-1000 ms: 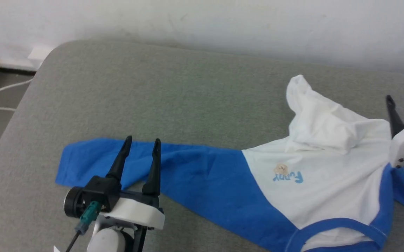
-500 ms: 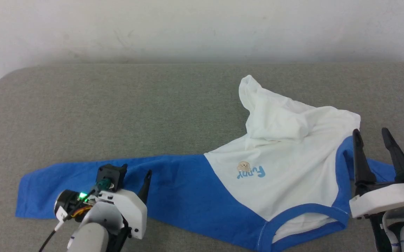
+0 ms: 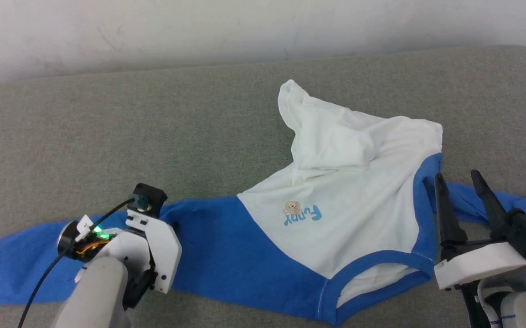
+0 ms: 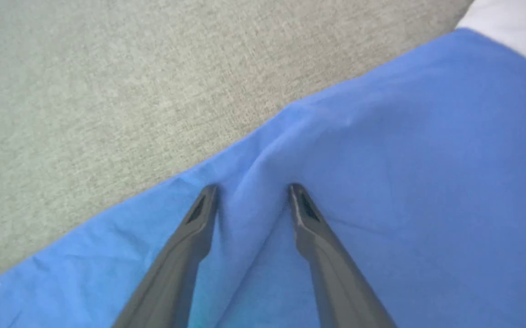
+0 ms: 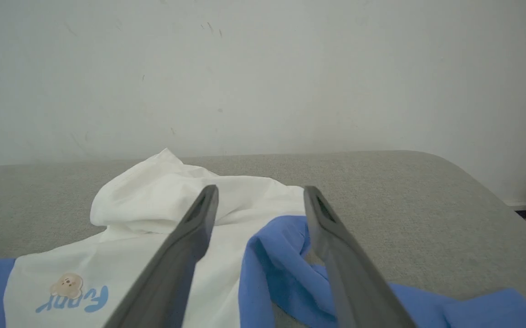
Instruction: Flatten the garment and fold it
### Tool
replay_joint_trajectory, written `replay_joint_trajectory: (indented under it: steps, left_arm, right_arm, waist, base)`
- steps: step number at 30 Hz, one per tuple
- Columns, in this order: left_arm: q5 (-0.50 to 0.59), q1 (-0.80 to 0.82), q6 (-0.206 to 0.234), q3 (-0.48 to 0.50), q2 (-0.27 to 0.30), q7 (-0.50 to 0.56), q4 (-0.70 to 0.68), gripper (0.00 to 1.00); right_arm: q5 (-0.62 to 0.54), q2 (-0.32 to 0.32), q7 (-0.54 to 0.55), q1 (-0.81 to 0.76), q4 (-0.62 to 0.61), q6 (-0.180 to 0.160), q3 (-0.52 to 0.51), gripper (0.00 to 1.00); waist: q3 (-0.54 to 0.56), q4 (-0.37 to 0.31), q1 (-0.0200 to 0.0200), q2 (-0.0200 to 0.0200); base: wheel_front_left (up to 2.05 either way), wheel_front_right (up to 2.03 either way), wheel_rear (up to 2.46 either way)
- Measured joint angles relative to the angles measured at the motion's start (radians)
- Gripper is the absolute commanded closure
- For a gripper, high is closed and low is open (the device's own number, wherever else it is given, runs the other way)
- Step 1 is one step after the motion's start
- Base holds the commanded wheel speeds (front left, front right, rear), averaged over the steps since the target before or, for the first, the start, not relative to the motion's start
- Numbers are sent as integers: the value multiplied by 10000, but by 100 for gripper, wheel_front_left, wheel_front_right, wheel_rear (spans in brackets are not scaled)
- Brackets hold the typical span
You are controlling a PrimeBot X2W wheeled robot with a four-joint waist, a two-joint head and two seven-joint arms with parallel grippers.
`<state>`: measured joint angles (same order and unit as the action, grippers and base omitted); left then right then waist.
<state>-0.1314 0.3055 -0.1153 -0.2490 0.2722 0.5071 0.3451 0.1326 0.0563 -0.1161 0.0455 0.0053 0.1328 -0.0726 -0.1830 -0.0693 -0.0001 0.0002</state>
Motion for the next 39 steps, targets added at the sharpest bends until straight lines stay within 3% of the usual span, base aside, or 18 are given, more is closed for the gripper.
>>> replay_joint_trajectory:
  steps: [3,11,14,20,21,22,25,34,39]
  left_arm:
    - [-15,28,56,73,73,-479,-117,100]
    - [518,360,1051,577,650,-2700,-362,100]
    - [681,937,1373,895,938,-3055,-360,100]
    - [700,1285,1542,1208,1402,-2940,616,100]
    - [708,1285,1565,1185,1415,-2928,780,94]
    - [704,1283,1565,1154,1417,-2968,918,0]
    - [583,1281,1547,1116,1235,-3597,1124,0]
    - [-13,1063,1584,1066,190,-6893,412,0]
    - [-98,52,1611,965,-245,-7572,-832,0]
  right_arm:
    - [-13,-13,-56,7,98,0,0,0]
    - [-12,-21,-196,21,192,0,-13,0]
    - [-10,-23,-194,38,194,0,50,0]
    - [-10,-27,-155,81,334,0,109,0]
    - [-10,-25,-148,81,391,0,109,0]
    - [-10,-25,-130,81,443,0,105,0]
    - [-8,-27,-77,83,575,0,107,0]
    - [-155,-29,274,-55,612,0,130,0]
    - [-276,100,1145,-395,527,0,416,0]
  waist:
    - [-95,-132,2,0]
    - [114,-288,2,0]
    - [128,-370,1,0]
    - [5,-489,2,0]
    - [-9,-502,3,0]
    - [-11,-505,3,0]
    - [49,-470,2,0]
    - [553,-80,0,0]
    - [840,293,0,0]
  base:
    - [0,0,0]
    - [0,0,0]
    - [0,0,0]
    - [0,0,0]
    - [0,0,0]
    - [0,0,0]
    - [0,0,0]
    - [0,0,0]
    - [0,0,0]
